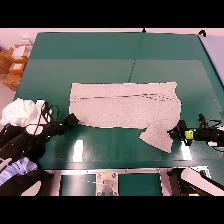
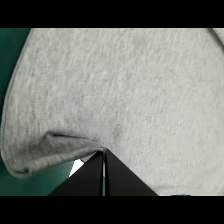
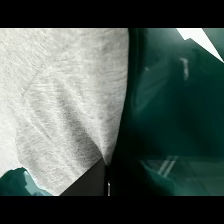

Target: Fold the shirts.

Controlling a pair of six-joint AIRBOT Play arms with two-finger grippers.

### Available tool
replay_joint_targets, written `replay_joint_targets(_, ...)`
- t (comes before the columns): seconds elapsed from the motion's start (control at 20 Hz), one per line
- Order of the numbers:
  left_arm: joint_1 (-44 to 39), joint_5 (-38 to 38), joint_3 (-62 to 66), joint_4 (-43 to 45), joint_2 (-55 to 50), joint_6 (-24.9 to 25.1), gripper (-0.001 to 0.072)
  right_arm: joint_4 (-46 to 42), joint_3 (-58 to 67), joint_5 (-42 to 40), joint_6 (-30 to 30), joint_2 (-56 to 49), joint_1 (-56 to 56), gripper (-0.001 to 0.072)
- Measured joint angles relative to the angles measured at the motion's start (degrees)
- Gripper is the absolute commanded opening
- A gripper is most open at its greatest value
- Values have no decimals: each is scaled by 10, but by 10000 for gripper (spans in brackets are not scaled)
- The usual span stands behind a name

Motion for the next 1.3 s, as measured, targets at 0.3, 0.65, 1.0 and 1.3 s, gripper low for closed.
replay_joint_targets(0.3,42,-108,52,107,0,-34,23,-77,17,25,63,54,1,8)
replay_joint_targets(0.65,83,-209,72,248,24,-100,23,-142,20,61,119,75,1,8)
replay_joint_targets(1.0,85,-237,89,286,35,-123,23,-137,31,66,129,77,1,8)
replay_joint_targets(1.3,78,-256,148,299,36,-129,23,-93,81,98,126,77,1,7)
